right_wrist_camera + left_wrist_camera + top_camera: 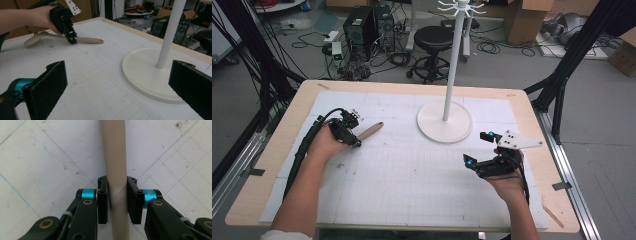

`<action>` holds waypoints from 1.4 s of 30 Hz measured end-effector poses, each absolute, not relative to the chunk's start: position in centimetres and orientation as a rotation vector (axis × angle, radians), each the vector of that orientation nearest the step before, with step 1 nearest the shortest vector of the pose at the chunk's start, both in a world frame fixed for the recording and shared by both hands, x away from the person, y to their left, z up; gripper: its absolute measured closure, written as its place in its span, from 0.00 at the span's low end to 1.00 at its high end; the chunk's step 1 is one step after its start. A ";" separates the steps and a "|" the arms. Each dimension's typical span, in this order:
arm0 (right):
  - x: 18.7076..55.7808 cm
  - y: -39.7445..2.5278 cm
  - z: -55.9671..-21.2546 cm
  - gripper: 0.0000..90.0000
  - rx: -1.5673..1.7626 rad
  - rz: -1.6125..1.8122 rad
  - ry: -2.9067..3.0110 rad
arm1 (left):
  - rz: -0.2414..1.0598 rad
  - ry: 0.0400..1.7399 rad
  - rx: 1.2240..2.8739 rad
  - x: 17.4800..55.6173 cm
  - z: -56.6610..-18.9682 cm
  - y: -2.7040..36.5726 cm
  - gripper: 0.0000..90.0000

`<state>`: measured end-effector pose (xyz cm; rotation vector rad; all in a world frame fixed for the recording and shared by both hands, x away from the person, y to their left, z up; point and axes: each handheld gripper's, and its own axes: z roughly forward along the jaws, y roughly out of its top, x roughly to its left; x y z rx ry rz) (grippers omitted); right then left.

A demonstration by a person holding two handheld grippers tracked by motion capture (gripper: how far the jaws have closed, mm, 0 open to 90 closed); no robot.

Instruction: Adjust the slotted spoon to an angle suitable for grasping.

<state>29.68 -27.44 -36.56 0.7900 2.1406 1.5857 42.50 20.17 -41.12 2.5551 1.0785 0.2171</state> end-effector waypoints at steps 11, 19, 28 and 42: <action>29.7 -27.5 -36.6 0.01 0.791 1.585 2.138 | 0.230 1.062 2.536 42.1 -40.9 19.8 0.83; 29.8 -27.5 -36.7 0.01 0.788 1.580 2.144 | 0.246 0.979 2.477 40.9 -38.5 20.2 0.83; 29.7 -27.4 -36.7 0.01 0.795 1.579 2.143 | 0.302 0.863 2.359 38.8 -34.4 20.7 0.83; 29.8 -27.4 -36.7 0.01 0.788 1.577 2.146 | 0.355 0.739 2.239 37.2 -29.5 21.6 0.83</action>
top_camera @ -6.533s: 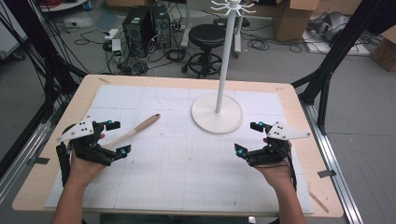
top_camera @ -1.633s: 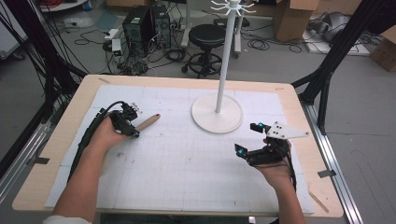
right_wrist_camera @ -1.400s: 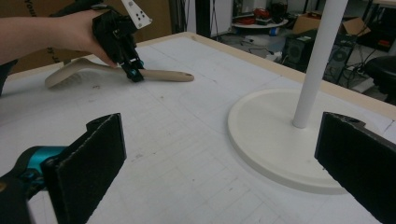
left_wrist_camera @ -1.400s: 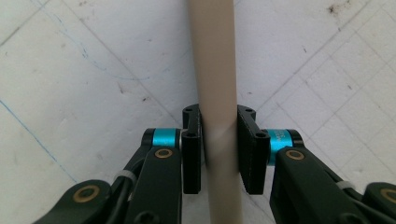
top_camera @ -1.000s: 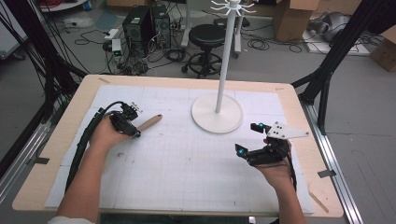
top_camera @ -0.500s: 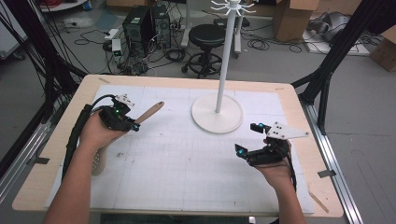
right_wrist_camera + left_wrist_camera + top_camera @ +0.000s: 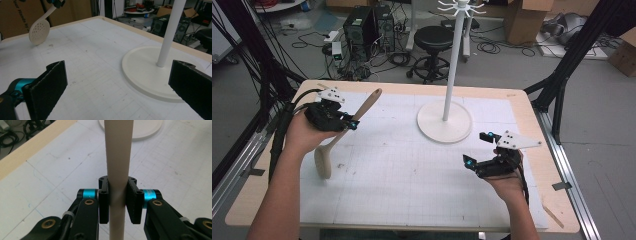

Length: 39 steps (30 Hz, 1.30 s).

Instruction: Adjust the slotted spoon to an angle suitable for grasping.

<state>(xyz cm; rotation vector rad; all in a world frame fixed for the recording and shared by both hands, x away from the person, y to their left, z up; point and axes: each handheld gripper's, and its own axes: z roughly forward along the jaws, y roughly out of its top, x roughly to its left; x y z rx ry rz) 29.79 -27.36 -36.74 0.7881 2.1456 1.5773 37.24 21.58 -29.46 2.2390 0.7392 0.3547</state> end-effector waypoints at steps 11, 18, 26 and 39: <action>29.8 -27.3 -36.8 0.01 0.797 1.577 2.150 | 0.368 0.636 2.149 36.3 -26.3 22.2 0.83; 29.8 -27.3 -36.8 0.01 0.796 1.578 2.151 | 0.325 0.559 2.088 36.0 -25.3 22.1 0.83; 29.8 -27.4 -36.8 0.01 0.797 1.581 2.150 | 0.267 0.455 2.033 35.6 -24.4 21.1 0.83; 29.8 -27.5 -36.8 0.01 0.796 1.583 2.146 | 0.191 0.289 2.006 34.5 -23.1 18.7 0.83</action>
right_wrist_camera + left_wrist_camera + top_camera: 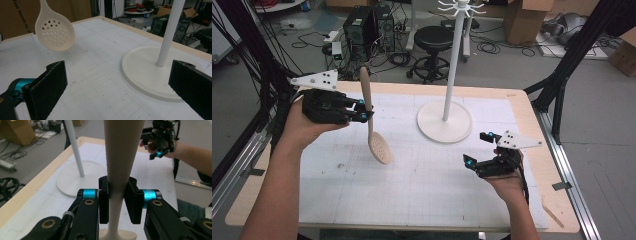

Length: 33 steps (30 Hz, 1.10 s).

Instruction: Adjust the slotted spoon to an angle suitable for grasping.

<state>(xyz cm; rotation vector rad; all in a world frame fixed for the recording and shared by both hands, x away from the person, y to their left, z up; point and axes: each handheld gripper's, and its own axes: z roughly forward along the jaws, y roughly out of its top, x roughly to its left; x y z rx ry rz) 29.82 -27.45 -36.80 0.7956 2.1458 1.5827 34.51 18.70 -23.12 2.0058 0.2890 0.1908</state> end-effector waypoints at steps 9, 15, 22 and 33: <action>29.8 -27.5 -36.8 0.01 0.800 1.584 2.146 | 0.143 0.187 2.021 33.9 -23.1 16.4 0.83; 29.8 -27.6 -36.8 0.01 0.799 1.589 2.141 | 0.112 0.137 2.008 33.7 -23.1 15.3 0.83; 29.9 -27.7 -36.6 0.01 0.802 1.603 2.133 | 0.078 0.096 2.002 33.8 -23.7 14.5 0.83; 29.7 -27.9 -36.1 0.01 0.797 1.630 2.113 | 0.034 0.064 1.968 34.0 -24.5 14.0 0.83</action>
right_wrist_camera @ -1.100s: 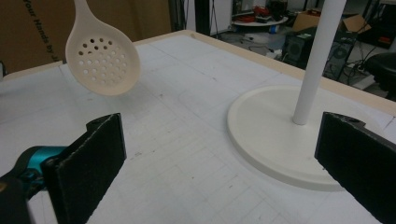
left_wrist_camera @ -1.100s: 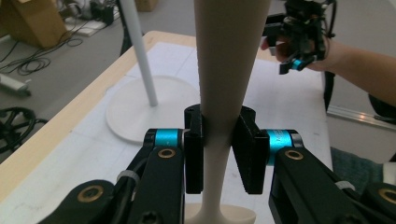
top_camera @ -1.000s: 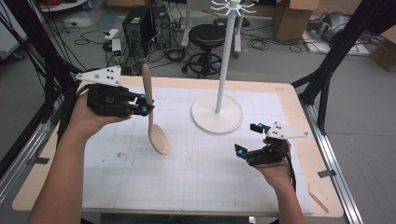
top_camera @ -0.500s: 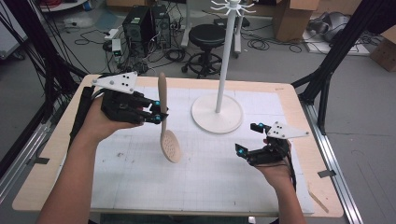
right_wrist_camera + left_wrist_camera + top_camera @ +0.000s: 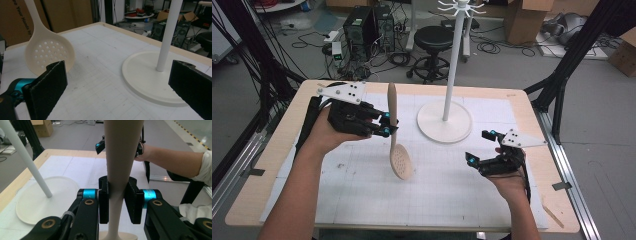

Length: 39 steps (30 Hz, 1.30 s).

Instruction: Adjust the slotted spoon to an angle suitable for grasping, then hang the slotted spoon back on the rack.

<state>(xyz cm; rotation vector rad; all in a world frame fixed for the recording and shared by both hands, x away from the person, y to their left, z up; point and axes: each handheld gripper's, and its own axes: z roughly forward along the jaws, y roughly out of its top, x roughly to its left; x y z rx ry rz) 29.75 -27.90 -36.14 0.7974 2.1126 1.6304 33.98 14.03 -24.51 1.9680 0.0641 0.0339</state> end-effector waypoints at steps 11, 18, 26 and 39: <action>29.7 -27.7 -36.2 0.01 0.792 1.631 2.122 | 0.032 0.057 1.955 34.0 -24.9 14.0 0.83; 29.7 -27.8 -36.1 0.01 0.791 1.636 2.116 | 0.024 0.061 1.952 34.0 -25.0 13.9 0.83; 29.8 -27.8 -36.2 0.01 0.787 1.634 2.117 | 0.030 0.060 1.956 34.0 -25.0 14.0 0.83; 29.6 -28.0 -34.7 0.01 0.771 1.716 2.077 | 0.023 0.060 1.941 34.2 -24.9 14.2 0.83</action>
